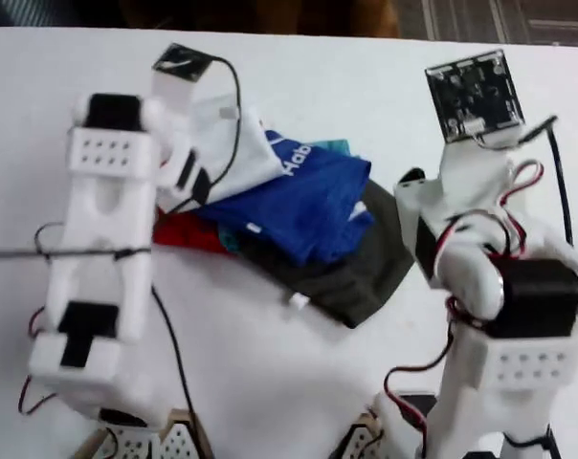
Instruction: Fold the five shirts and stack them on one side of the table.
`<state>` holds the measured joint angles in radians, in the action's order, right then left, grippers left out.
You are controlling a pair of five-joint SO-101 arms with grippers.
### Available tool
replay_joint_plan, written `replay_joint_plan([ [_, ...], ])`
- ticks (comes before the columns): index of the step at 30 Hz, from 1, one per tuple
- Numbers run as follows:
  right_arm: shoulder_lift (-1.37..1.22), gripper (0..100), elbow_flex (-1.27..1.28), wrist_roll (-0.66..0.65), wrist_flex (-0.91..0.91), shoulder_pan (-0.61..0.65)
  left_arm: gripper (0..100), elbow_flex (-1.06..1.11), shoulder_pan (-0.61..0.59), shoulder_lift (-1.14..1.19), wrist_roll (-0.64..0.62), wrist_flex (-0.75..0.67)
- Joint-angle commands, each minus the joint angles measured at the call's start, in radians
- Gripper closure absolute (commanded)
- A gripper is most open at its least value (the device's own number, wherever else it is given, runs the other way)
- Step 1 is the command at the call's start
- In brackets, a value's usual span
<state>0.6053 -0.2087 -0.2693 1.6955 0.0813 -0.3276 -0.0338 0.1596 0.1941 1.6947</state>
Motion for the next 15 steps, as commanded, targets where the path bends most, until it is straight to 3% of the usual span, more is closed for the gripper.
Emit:
replay_joint_plan([
  [1, -0.007, 80.0, -0.037, 0.009, 0.007, 0.008, 78, -0.093, 0.051, 0.097, -0.021, 0.005],
  [10, -0.002, 80.0, -0.040, 0.006, 0.025, 0.004, 77, -0.259, 0.140, 0.512, -0.020, -0.034],
  [15, -0.001, 80.0, -0.041, 0.005, 0.038, 0.004, 78, -0.475, 0.160, 0.783, -0.017, 0.100],
])
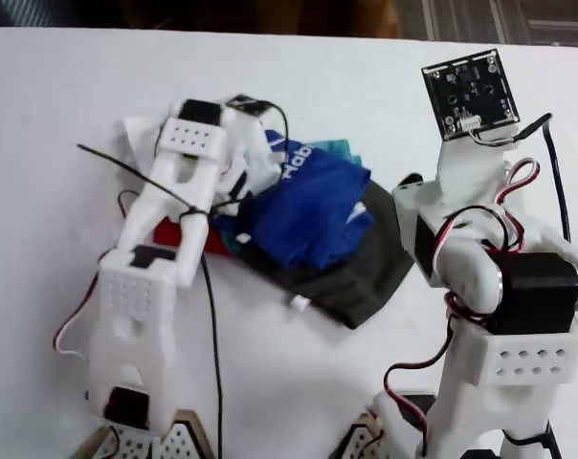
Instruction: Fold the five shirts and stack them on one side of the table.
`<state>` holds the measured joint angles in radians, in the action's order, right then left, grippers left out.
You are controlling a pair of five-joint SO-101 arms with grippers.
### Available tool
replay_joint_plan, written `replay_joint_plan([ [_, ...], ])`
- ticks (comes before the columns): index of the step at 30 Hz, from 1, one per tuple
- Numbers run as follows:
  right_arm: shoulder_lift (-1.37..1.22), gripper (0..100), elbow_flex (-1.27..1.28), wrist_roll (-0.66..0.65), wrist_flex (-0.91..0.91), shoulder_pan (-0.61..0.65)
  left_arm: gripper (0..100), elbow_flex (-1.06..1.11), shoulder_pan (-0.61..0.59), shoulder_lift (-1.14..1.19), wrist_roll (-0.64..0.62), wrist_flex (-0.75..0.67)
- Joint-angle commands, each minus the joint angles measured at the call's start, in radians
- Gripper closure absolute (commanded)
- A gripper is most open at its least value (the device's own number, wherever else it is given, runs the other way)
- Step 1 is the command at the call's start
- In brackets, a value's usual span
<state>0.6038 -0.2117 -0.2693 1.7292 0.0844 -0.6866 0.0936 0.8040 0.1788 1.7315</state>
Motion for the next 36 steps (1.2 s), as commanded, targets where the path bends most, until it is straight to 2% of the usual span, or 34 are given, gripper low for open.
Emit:
replay_joint_plan([
  [1, 0.001, 80.0, -0.040, 0.005, 0.004, 0.001, 79, -0.137, 0.032, 0.173, -0.008, 0.060],
  [3, 0.001, 80.0, -0.040, 0.005, 0.004, 0.001, 86, -0.170, 0.023, 0.222, -0.023, 0.055],
  [5, 0.001, 80.0, -0.040, 0.005, 0.004, -0.001, 97, -0.202, 0.005, 0.247, -0.097, 0.054],
  [6, 0.001, 80.0, -0.040, 0.005, 0.004, -0.001, 98, -0.219, -0.009, 0.253, -0.132, 0.054],
  [9, 0.019, 80.0, -0.037, 0.008, -0.002, -0.001, 97, -0.255, -0.064, 0.253, -0.206, 0.057],
  [12, 0.033, 80.0, -0.035, 0.008, -0.004, -0.001, 97, -0.254, -0.133, 0.253, -0.206, 0.057],
  [16, 0.035, 80.0, -0.034, 0.003, -0.004, -0.002, 97, -0.251, -0.307, 0.250, -0.203, 0.060],
  [20, 0.035, 80.0, -0.034, 0.003, -0.004, -0.002, 97, -0.245, -0.535, 0.196, -0.091, 0.060],
  [26, 0.030, 80.0, -0.034, 0.006, -0.004, 0.004, 97, -0.286, -0.902, 0.020, 0.146, 0.055],
  [31, 0.028, 80.0, -0.034, 0.008, -0.004, 0.004, 97, -0.441, -1.203, -0.083, 0.281, 0.011],
  [34, 0.028, 80.0, -0.034, 0.009, -0.004, 0.005, 97, -0.516, -1.323, -0.083, 0.305, -0.040],
  [36, 0.028, 80.0, -0.034, 0.009, -0.004, 0.005, 97, -0.510, -1.338, -0.066, 0.307, -0.041],
])
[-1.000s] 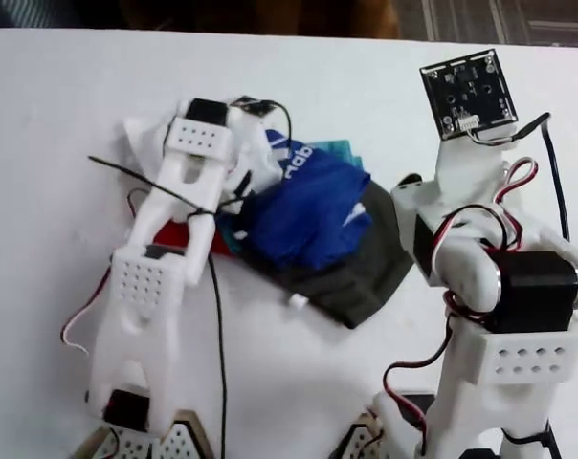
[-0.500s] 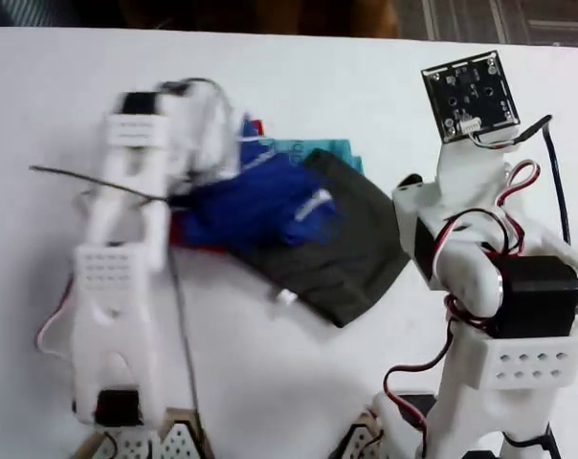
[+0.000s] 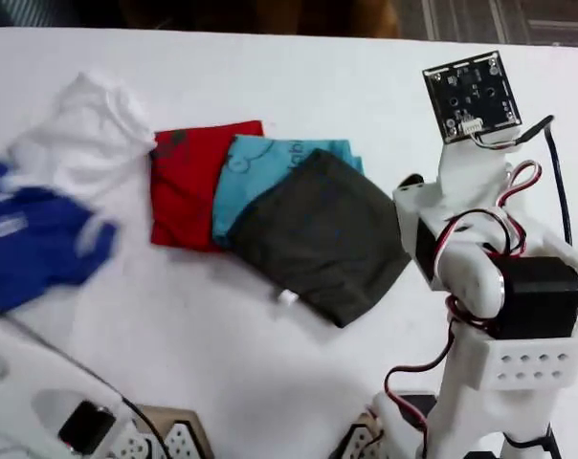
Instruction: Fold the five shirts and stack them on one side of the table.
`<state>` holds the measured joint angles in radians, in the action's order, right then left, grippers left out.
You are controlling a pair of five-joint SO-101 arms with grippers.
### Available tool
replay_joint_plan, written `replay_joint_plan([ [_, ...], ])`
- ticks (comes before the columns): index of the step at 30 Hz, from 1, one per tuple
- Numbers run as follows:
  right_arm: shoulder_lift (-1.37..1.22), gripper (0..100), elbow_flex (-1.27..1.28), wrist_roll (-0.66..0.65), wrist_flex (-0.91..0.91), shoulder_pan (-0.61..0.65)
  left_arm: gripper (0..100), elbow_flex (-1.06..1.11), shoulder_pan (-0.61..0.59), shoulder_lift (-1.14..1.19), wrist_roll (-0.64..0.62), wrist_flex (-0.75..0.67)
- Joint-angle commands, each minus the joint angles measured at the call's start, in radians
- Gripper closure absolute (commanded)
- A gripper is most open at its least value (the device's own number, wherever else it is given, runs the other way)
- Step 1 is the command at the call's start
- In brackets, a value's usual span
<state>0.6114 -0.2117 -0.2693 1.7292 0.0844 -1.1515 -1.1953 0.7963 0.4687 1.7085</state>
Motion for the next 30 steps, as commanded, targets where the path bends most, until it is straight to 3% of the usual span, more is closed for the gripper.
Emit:
replay_joint_plan([
  [1, 0.021, 80.0, -0.034, 0.009, -0.004, 0.005, 97, -0.045, -0.048, -0.044, 0.017, -0.015],
  [8, 0.027, 80.0, -0.034, 0.009, -0.004, 0.005, 90, -0.042, 0.083, -0.009, 0.003, 0.081],
  [14, 0.027, 80.0, -0.032, 0.009, 0.004, 0.005, 76, -0.038, 0.256, -0.196, -0.161, 0.081],
  [20, 0.027, 80.0, -0.032, 0.009, 0.004, -0.001, 75, -0.038, 0.440, -0.284, -0.163, 0.075],
  [23, 0.027, 80.0, -0.032, 0.005, 0.004, -0.002, 75, -0.038, 0.525, -0.226, -0.189, 0.051],
  [27, 0.027, 80.0, -0.032, 0.006, 0.005, -0.033, 75, -0.044, 0.598, -0.037, -0.347, -0.109],
  [30, 0.027, 80.0, -0.032, 0.006, 0.005, -0.096, 75, -0.051, 0.687, 0.075, -0.328, -0.123],
])
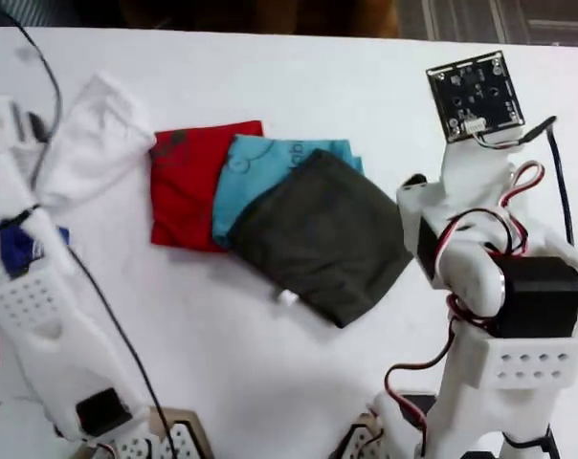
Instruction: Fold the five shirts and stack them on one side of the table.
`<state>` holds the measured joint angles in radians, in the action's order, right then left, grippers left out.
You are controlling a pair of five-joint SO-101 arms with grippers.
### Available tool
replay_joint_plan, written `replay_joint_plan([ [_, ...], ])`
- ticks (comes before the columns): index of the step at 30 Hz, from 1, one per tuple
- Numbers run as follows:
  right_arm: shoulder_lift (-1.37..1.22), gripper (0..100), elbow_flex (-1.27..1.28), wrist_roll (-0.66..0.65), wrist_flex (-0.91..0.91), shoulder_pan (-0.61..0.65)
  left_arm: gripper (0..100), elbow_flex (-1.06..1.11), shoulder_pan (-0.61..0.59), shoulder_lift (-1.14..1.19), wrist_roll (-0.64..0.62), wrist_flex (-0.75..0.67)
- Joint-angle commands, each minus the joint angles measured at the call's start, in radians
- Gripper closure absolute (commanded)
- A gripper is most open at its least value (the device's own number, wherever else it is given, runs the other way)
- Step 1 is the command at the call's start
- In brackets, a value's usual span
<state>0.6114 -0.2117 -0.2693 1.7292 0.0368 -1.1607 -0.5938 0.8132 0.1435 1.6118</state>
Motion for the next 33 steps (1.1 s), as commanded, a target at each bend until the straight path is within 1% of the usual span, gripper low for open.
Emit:
replay_joint_plan([
  [1, 0.027, 80.0, -0.032, 0.006, 0.005, -0.065, 75, -0.045, 0.120, 0.086, 0.009, -0.014],
  [4, 0.027, 80.0, -0.032, 0.003, 0.005, -0.104, 75, -0.039, 0.201, 0.158, 0.028, -0.012],
  [7, 0.027, 80.0, -0.032, 0.003, 0.005, -0.119, 76, -0.036, 0.244, 0.250, 0.135, -0.011],
  [8, 0.027, 80.0, -0.032, 0.003, 0.005, -0.120, 77, -0.042, 0.249, 0.288, 0.141, -0.017],
  [12, 0.027, 80.0, -0.032, 0.003, 0.005, -0.120, 89, -0.088, 0.235, 0.370, 0.140, -0.028],
  [15, 0.025, 80.0, -0.032, 0.003, 0.005, -0.120, 98, -0.156, 0.215, 0.374, 0.138, -0.025],
  [17, 0.021, 80.0, -0.032, 0.005, 0.004, -0.119, 97, -0.213, 0.192, 0.370, 0.115, -0.002],
  [19, 0.019, 80.0, -0.032, 0.006, 0.002, -0.117, 97, -0.294, 0.163, 0.359, 0.086, 0.032],
  [23, 0.019, 80.0, -0.032, 0.008, -0.002, -0.114, 97, -0.484, 0.101, 0.327, 0.086, 0.114],
  [24, 0.019, 80.0, -0.032, 0.008, -0.002, -0.114, 97, -0.516, 0.083, 0.315, 0.094, 0.132],
  [26, 0.019, 80.0, -0.031, 0.009, -0.002, -0.114, 97, -0.498, 0.044, 0.261, 0.152, 0.157],
  [29, 0.019, 80.0, -0.031, 0.009, -0.002, -0.114, 97, -0.479, -0.071, 0.193, 0.207, 0.164],
  [31, 0.019, 80.0, -0.031, 0.009, -0.002, -0.114, 97, -0.506, -0.169, 0.158, 0.235, 0.147],
  [33, 0.018, 80.0, -0.031, 0.009, -0.002, -0.113, 97, -0.507, -0.273, 0.120, 0.298, 0.120],
])
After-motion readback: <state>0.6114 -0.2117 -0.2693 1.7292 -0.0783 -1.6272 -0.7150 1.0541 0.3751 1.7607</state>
